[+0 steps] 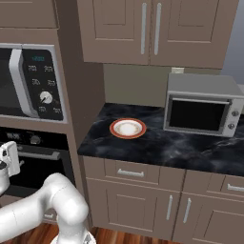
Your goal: Take the fish from the oven and place it on the plate on the counter.
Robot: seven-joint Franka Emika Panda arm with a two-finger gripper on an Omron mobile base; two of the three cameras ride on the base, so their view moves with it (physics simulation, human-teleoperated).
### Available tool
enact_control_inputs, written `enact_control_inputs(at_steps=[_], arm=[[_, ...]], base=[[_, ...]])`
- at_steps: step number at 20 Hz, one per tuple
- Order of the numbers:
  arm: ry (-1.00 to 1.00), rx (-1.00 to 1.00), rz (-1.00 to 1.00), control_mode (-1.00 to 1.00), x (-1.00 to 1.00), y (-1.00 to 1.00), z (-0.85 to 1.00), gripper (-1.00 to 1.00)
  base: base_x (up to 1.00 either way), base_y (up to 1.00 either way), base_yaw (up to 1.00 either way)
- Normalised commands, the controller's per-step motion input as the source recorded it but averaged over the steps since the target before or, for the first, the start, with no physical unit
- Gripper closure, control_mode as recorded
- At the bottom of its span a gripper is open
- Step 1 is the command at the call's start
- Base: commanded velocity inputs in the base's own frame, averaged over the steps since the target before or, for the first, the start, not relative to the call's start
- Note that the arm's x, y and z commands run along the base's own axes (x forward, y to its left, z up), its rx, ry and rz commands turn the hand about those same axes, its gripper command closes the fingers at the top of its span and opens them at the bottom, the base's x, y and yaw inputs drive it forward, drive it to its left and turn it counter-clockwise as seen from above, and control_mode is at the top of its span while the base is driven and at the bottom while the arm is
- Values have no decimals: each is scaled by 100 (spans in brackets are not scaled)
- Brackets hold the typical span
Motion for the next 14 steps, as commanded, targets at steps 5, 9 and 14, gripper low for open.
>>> enact_control_inputs(at_steps=[5,9,14], arm=[[-2,0,0,-100,15,7,-35,-100],[-1,0,0,-100,20,8,-27,-100],[0,0,0,-100,32,6,-18,-100]], base=[[0,0,0],[0,0,0],[0,0,0]])
